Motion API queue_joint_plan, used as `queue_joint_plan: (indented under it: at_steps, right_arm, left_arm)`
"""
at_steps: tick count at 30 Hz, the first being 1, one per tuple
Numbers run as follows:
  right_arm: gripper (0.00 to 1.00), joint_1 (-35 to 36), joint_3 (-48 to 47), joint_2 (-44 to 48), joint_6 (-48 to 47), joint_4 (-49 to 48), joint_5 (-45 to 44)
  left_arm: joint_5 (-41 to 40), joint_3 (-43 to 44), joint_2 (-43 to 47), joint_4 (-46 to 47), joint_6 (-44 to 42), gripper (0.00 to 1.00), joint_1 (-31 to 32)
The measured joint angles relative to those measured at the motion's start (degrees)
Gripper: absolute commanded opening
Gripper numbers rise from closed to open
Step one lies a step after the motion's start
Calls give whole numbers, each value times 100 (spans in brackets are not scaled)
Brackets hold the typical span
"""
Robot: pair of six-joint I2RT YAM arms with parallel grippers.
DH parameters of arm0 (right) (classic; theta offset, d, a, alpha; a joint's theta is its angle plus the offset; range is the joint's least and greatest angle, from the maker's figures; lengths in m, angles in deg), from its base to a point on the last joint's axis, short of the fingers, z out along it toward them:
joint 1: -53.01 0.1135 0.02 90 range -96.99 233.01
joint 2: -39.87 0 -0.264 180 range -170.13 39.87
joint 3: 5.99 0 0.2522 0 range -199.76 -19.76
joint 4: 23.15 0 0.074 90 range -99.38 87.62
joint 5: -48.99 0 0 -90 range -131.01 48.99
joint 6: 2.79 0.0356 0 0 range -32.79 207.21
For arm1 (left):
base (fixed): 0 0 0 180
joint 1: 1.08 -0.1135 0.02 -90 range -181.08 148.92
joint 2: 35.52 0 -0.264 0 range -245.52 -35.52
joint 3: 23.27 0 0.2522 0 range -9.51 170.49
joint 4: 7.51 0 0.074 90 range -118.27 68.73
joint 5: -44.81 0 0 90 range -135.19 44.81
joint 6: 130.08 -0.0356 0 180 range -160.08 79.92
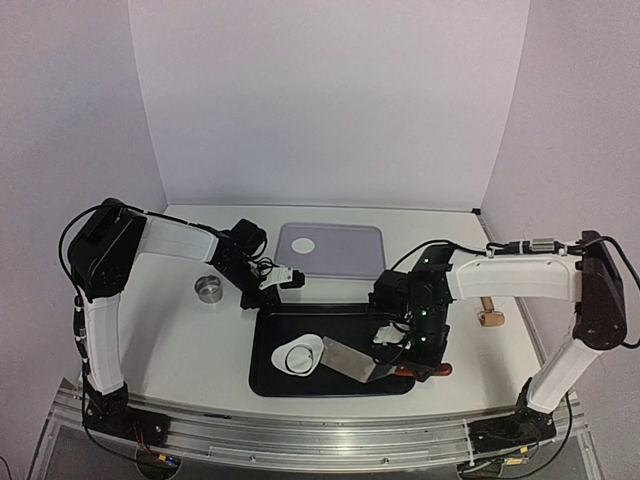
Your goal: Roll out the dumpling wrappers from the dough
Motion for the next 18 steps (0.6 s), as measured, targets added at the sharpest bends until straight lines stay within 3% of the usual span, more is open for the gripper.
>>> queue_joint_plan:
  at_steps: [18]
  right_arm:
    - [0, -5, -70, -37, -104, -226, 201]
  left_arm:
    - [0, 0, 0, 0, -4, 0, 0]
